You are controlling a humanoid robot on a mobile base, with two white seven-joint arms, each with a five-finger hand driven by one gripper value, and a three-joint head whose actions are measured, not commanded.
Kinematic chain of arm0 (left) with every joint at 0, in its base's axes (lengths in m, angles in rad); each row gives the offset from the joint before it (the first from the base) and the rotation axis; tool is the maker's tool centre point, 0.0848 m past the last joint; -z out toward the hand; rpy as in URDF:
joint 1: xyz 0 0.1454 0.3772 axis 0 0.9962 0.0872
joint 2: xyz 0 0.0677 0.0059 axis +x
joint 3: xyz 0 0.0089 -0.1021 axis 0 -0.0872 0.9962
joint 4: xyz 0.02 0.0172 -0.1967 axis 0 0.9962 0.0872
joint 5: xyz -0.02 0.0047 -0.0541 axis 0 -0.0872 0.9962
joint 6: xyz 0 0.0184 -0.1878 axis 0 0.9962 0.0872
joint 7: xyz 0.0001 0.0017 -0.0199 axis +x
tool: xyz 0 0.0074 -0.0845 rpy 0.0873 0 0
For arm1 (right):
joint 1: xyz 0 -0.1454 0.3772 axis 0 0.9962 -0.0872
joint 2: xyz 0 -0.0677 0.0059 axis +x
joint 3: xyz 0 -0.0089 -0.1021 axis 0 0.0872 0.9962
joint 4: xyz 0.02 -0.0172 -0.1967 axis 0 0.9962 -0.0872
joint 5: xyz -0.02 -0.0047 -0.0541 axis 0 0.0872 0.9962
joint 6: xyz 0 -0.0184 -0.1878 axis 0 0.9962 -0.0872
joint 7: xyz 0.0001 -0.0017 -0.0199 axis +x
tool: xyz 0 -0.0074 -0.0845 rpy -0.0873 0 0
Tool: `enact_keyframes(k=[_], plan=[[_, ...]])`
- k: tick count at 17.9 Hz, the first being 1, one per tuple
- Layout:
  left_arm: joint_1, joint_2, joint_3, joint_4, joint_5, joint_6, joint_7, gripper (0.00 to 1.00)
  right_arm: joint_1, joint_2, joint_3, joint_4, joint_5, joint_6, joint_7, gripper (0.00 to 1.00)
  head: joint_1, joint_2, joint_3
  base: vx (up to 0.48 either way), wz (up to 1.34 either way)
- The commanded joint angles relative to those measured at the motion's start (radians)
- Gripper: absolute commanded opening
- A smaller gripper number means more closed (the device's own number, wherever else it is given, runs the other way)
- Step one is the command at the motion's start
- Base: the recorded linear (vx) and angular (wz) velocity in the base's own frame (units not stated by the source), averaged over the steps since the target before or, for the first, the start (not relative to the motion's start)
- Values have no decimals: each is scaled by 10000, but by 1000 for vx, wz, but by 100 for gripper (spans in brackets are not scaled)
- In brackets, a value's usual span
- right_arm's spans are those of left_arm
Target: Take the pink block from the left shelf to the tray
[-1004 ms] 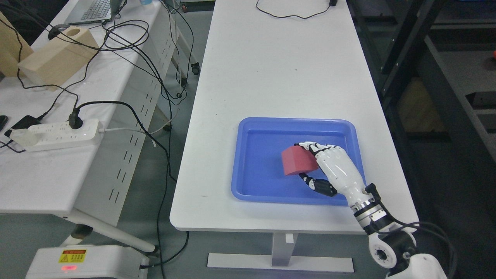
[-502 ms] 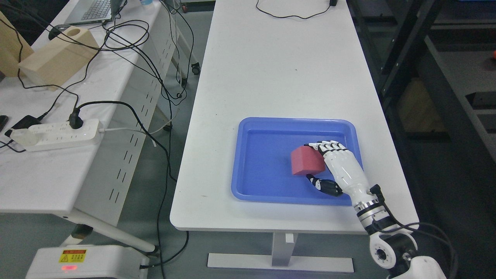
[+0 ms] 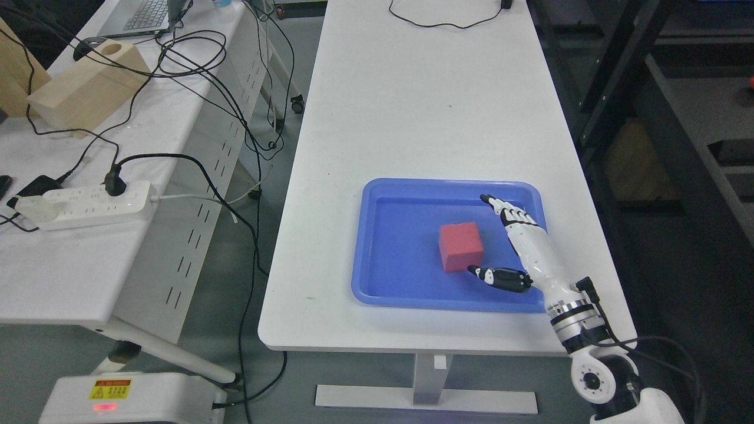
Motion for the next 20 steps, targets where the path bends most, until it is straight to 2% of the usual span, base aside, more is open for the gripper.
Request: enact_keyframes(k=[1, 3, 4, 8, 10, 16, 20], plan=[[-291, 175, 0, -174, 0, -4, 8, 100, -134, 191, -1108, 17, -6554, -220, 427, 99, 0, 0, 0, 0, 0], [-291, 175, 0, -174, 0, -4, 8, 100, -88, 191, -1629, 2, -7759, -327, 673, 100, 0, 0, 0, 0, 0], [-291, 175, 0, -174, 0, -4, 8, 100, -57, 191, -1661, 2, -8007, -768, 781, 100, 0, 0, 0, 0, 0], [-291, 175, 0, -174, 0, -4, 8, 100, 81, 268, -1662, -14, -8147, -2624, 1332, 100, 0, 0, 0, -11, 0], [-291, 175, 0, -174, 0, -4, 8, 100, 127, 420, -1662, -14, -8162, -2873, 1334, 100, 0, 0, 0, -52, 0], [-291, 175, 0, -174, 0, -4, 8, 100, 357, 682, -1692, 2, -8193, -2538, 1319, 100, 0, 0, 0, -108, 10], [-291, 175, 0, -174, 0, -4, 8, 100, 449, 682, -1891, 2, -8193, -854, 1380, 100, 0, 0, 0, -159, -29]])
